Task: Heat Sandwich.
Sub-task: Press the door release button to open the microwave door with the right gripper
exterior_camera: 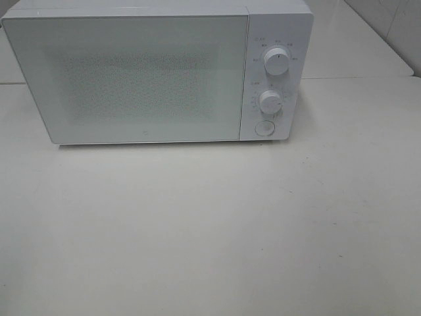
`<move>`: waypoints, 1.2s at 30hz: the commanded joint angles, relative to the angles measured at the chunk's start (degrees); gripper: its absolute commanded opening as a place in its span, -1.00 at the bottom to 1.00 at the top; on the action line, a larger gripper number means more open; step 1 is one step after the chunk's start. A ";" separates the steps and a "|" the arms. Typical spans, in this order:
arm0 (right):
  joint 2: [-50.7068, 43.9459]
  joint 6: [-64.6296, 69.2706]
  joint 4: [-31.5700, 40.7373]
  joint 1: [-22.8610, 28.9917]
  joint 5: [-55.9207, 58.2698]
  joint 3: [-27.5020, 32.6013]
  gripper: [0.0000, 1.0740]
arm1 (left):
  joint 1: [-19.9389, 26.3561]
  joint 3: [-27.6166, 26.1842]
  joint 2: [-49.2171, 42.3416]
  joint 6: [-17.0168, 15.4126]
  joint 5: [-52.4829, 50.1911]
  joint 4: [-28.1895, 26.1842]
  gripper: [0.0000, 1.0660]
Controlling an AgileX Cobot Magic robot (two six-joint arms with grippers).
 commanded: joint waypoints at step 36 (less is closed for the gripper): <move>1.20 0.86 -2.81 -0.34 -19.02 -0.80 0.25 | 0.00 -0.29 -0.29 0.11 -0.29 -0.06 0.38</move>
